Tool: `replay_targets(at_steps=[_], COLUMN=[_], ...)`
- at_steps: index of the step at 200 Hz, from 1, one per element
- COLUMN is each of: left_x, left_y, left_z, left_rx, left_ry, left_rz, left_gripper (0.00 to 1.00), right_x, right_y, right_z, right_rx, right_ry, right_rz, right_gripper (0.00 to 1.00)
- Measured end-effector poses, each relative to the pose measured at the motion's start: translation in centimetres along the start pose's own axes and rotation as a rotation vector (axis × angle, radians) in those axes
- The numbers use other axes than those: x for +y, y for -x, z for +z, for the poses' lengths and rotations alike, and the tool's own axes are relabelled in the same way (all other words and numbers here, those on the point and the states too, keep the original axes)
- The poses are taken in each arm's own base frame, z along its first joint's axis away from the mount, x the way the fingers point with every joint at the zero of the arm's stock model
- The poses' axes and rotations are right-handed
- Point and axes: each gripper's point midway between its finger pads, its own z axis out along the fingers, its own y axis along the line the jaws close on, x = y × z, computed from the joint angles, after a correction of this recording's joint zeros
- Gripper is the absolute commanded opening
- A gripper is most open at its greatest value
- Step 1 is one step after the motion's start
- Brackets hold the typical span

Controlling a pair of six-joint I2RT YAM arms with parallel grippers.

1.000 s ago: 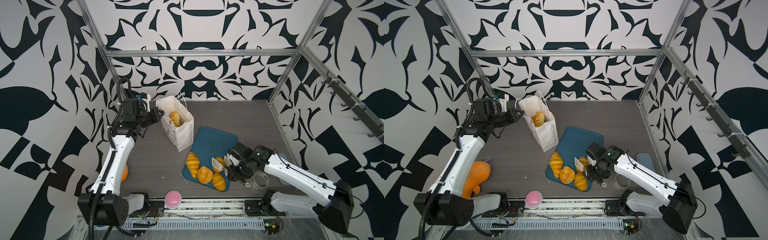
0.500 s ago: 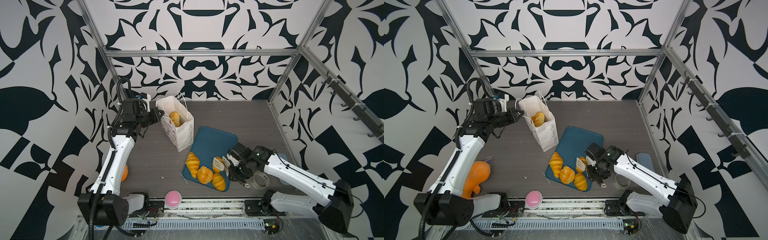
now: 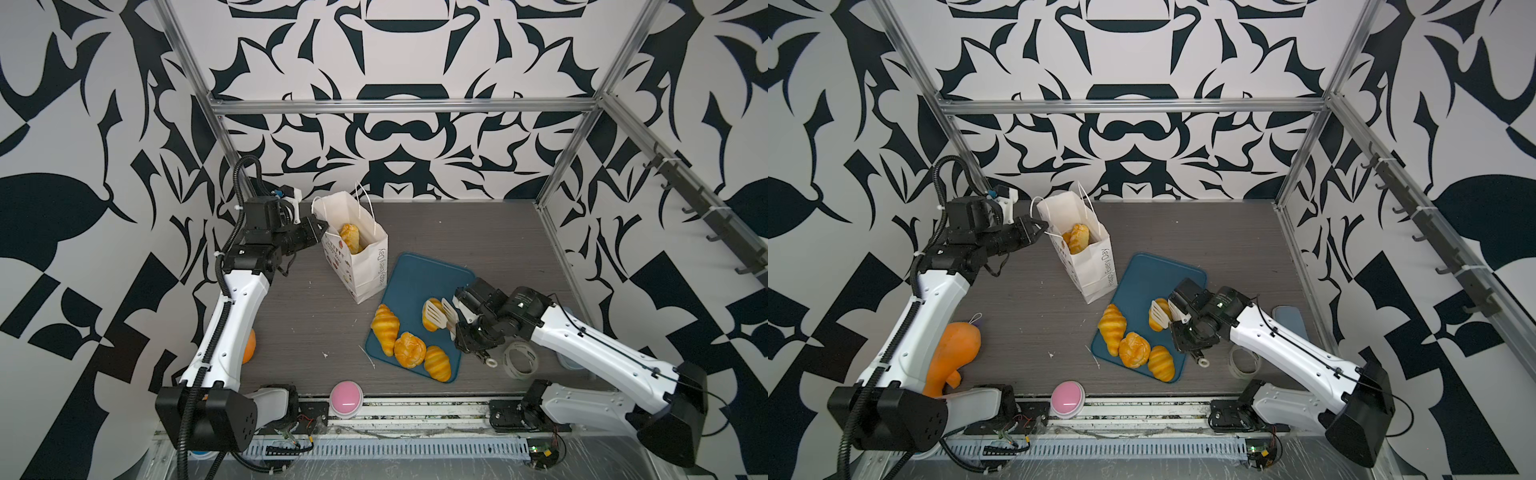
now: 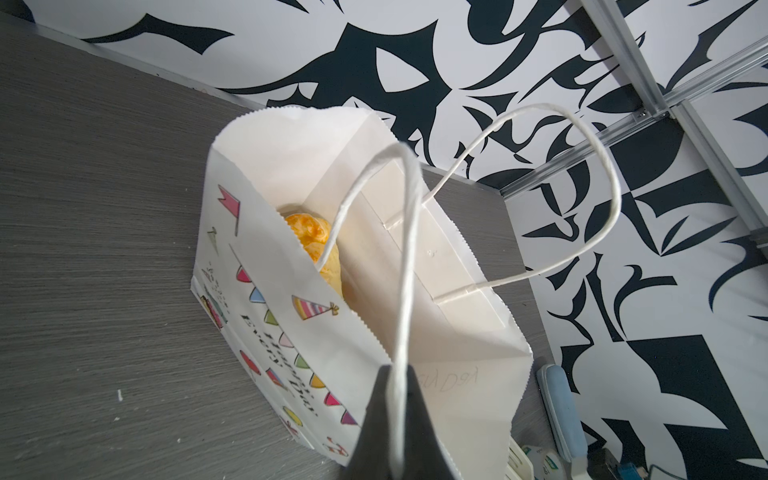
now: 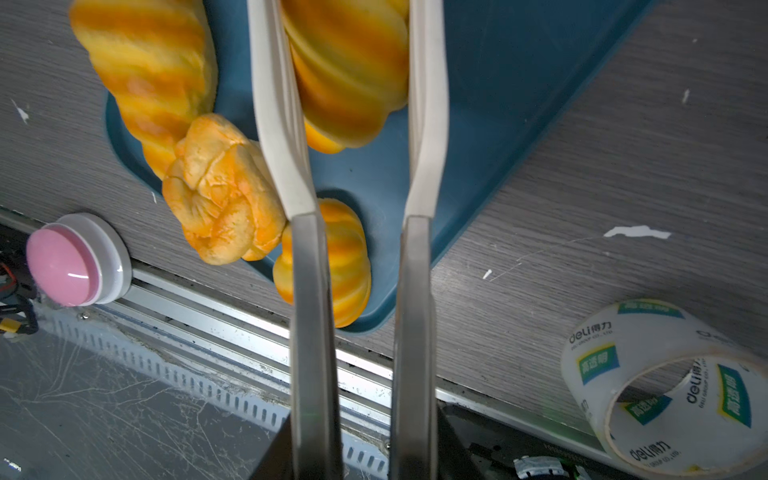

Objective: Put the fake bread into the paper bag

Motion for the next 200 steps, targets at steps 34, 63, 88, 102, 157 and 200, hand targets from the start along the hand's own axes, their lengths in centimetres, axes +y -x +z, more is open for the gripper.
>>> replay_targets(at_steps=[34, 63, 88, 102, 157, 200], left_x=[0.0, 0.0, 0.0, 0.0, 0.0, 0.0], left_y=[0.0, 0.0, 0.0, 0.0, 0.0, 0.0], left_z=[0.0, 0.0, 0.0, 0.0, 0.0, 0.0], left_rx=[0.000, 0.000, 0.000, 0.000, 0.000, 0.000], left_ry=[0.000, 0.000, -0.001, -0.001, -0.001, 0.000], left_rz=[0.000, 0.000, 0.000, 0.000, 0.000, 0.000], left_gripper=[0.00, 0.00, 0.00, 0.00, 0.00, 0.00], right_x=[1.1, 2.1, 3.0, 3.6, 6.3, 8.0], right_y=[1.8, 3.3, 4.6, 5.3, 8.4, 9.5], right_z=[-0.6, -0.9, -1.4, -1.9, -4.9, -6.5], right_rx=[-0.072, -0.135, -0.187, -0.215, -0.352, -0.410], right_ry=[0.036, 0.078, 0.115, 0.136, 0.242, 0.325], right_rz=[-0.005, 0.004, 0.008, 0.009, -0.013, -0.037], right_gripper=[0.37, 0.37, 0.37, 0.37, 0.38, 0.37])
